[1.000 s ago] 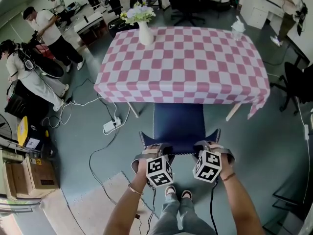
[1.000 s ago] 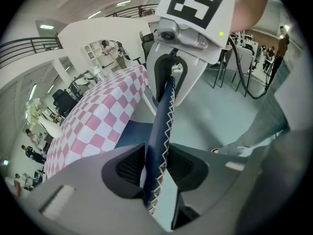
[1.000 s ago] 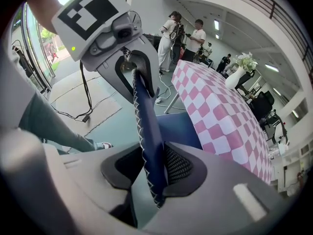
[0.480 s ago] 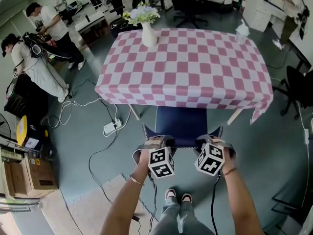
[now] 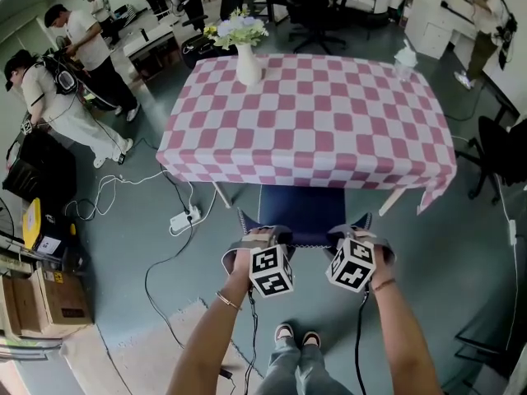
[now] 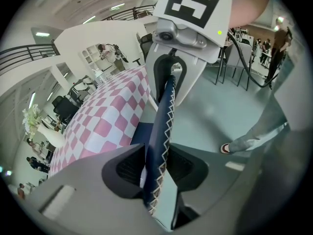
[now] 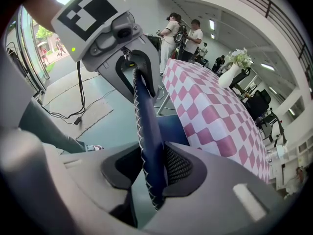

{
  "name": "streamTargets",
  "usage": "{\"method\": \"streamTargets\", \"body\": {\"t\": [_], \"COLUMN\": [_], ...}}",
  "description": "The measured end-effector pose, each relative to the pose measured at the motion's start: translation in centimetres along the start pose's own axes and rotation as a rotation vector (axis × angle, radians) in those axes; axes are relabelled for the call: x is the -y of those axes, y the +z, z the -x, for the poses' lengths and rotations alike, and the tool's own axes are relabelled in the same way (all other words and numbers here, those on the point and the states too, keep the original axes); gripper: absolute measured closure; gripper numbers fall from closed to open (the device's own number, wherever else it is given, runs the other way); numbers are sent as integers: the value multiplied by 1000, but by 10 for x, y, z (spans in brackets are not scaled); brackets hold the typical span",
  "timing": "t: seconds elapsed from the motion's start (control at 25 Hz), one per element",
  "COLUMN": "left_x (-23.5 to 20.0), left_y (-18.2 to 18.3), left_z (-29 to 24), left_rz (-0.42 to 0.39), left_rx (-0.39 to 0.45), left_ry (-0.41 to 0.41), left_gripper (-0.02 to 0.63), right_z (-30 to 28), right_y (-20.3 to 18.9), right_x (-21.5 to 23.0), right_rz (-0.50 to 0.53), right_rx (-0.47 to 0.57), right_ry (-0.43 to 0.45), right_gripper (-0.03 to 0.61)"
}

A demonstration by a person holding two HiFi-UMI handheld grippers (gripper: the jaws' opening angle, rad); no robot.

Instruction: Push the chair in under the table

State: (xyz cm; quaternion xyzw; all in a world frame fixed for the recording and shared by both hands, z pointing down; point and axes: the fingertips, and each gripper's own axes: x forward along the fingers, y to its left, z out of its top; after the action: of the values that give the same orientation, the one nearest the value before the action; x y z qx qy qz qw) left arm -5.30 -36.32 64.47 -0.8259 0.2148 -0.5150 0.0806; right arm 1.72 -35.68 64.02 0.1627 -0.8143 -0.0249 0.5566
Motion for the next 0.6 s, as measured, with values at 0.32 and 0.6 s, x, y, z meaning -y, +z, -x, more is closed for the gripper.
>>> {"method": "streamTargets", "body": {"t": [0.32,0.6], "left_x": [-17,-47], "left_y": [3,12], "left_z": [-10,-29], "left_rz": [-17,-49], "left_rx": [5,11], "left_ry": [18,41], "left_gripper": [499,505], "right_z": [-6,-16], "right_y": [1,-1], "right_x": [18,54], "right_rz": [5,-1], "right_rx": [-3,-33], "right_ry": [-3,-41], "right_gripper": [459,459]}}
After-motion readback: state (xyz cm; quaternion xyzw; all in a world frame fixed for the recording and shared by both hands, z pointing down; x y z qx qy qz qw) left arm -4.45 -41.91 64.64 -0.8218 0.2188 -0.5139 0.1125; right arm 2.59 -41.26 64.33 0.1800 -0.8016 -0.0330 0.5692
